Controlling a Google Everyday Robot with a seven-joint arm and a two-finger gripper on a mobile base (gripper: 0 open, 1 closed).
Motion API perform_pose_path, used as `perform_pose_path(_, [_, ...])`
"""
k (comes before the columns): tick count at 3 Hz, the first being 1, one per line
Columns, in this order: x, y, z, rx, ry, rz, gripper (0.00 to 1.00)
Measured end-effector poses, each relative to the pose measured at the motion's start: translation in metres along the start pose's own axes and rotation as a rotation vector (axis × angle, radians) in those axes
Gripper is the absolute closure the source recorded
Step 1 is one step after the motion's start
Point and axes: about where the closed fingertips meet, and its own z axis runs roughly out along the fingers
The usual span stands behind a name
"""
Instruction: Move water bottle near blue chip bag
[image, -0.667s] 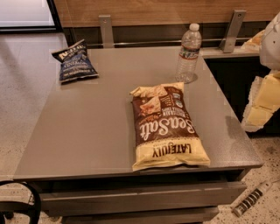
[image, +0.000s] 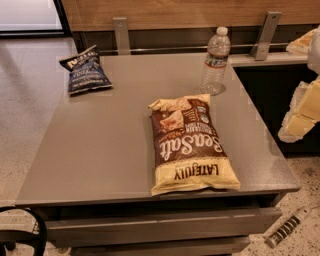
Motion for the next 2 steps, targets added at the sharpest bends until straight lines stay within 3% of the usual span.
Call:
perform_pose_path(1, [0.02,-0.009,0.01,0.038,-0.059,0.099,0.0])
perform_pose_path(2, [0.049,-0.048,0.028,0.159,-0.231,0.262,0.0])
